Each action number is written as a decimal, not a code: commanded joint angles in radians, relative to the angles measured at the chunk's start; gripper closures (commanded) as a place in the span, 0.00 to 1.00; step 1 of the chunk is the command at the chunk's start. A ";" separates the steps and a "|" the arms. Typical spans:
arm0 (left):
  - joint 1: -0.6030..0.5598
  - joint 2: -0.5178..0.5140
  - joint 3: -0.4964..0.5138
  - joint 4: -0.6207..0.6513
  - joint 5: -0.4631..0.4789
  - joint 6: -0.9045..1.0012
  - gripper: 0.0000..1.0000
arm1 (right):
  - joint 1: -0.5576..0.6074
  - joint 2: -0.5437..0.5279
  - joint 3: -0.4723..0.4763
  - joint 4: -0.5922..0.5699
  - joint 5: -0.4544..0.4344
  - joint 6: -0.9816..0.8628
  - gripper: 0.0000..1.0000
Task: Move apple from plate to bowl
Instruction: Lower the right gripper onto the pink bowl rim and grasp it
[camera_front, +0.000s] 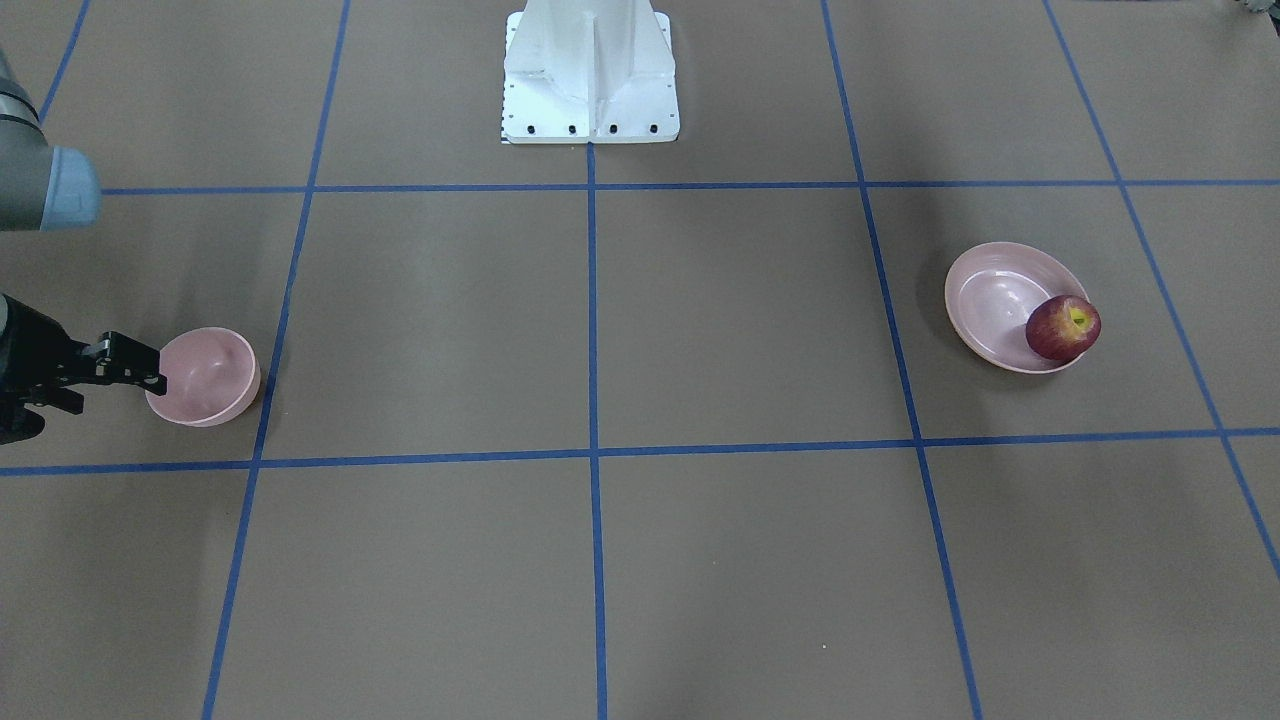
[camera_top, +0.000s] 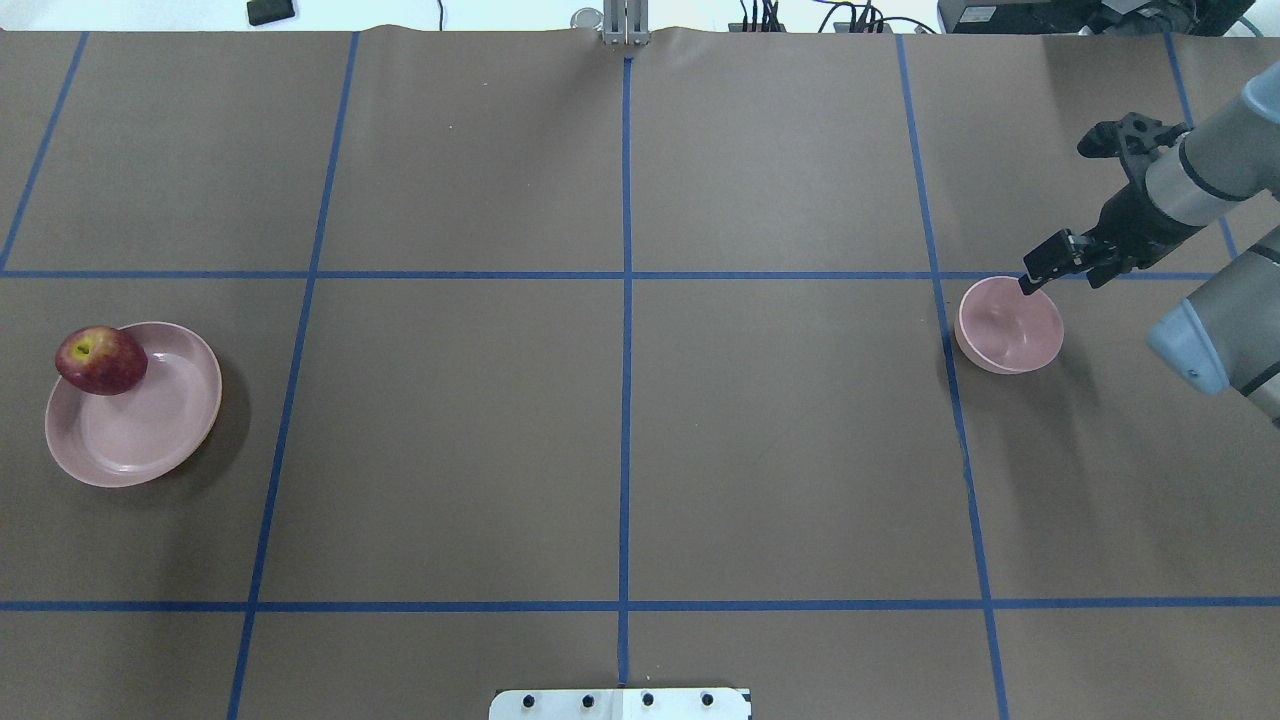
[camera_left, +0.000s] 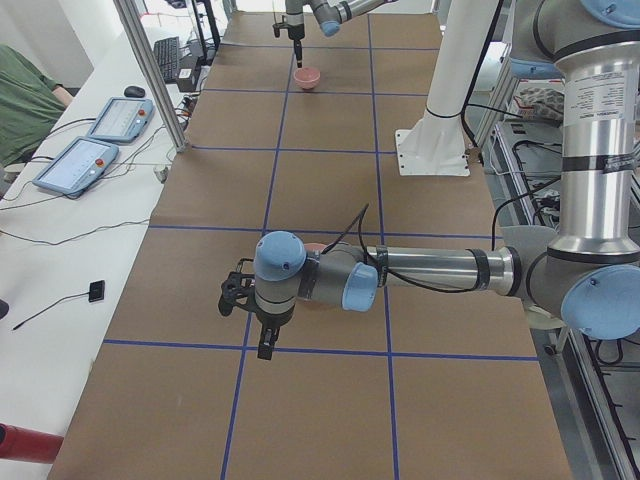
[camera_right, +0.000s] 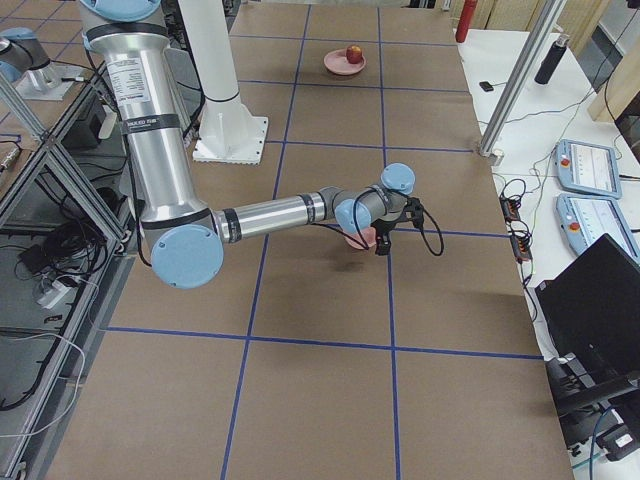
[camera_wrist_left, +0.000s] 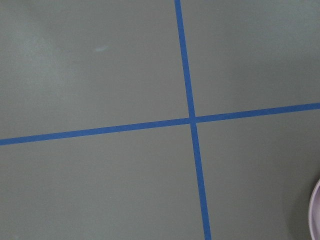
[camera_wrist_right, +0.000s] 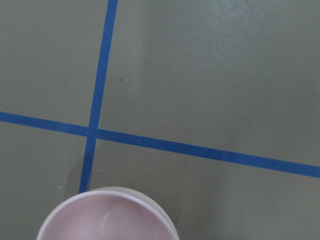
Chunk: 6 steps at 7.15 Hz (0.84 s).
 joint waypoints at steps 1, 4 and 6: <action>0.000 -0.002 -0.003 0.002 -0.001 -0.001 0.02 | -0.028 -0.010 -0.013 0.021 0.019 0.009 0.00; 0.000 -0.003 0.003 0.002 -0.041 -0.001 0.02 | -0.027 -0.031 -0.006 0.022 0.072 0.006 1.00; 0.002 -0.002 -0.001 0.006 -0.052 -0.002 0.02 | -0.023 -0.045 0.005 0.017 0.073 0.006 1.00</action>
